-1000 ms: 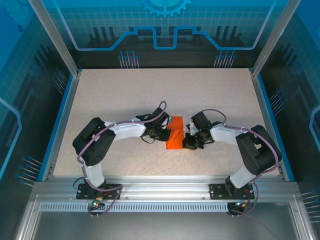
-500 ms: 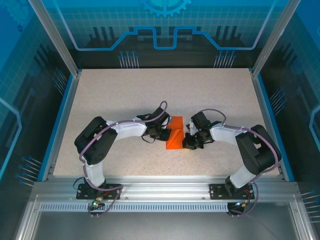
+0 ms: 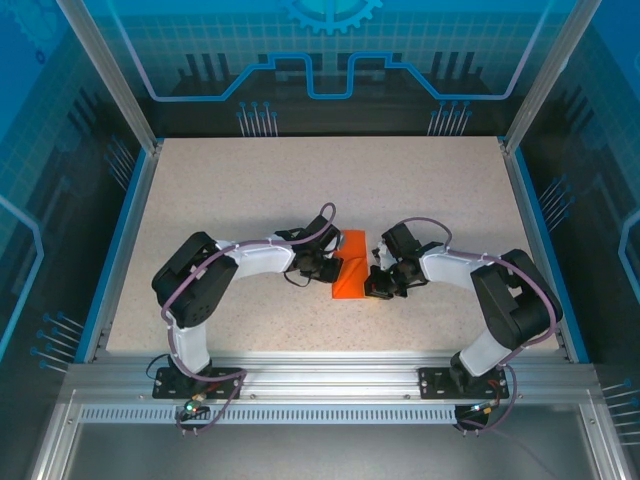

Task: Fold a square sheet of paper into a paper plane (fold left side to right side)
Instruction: Fold the triangle a second time at the center of the table.

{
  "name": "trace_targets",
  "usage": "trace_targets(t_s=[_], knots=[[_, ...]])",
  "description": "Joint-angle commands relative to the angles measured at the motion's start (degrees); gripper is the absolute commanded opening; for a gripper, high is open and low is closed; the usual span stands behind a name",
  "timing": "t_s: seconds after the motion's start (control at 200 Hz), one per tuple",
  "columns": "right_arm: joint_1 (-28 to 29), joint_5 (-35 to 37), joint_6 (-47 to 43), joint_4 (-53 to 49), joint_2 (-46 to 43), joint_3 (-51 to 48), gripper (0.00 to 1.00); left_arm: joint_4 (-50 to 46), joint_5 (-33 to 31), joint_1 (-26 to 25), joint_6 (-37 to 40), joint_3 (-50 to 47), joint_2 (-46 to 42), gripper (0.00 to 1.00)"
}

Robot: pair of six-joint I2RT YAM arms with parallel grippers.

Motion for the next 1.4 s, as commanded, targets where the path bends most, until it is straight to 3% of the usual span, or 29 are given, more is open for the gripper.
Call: trace_targets(t_s=[0.0,0.59,1.396], knots=[[1.01,2.19,-0.77,-3.45,1.68,-0.14,0.00,-0.53,-1.80,0.60,0.88,1.18,0.28,0.04],[1.18,2.01,-0.68,-3.36,2.39,0.23,0.00,0.37,-1.16,0.60,2.40,-1.72,-4.20,0.05],[1.39,1.90,-0.95,-3.47,2.82,0.45,0.00,1.32,-0.13,0.57,2.50,0.12,0.17,0.06]])
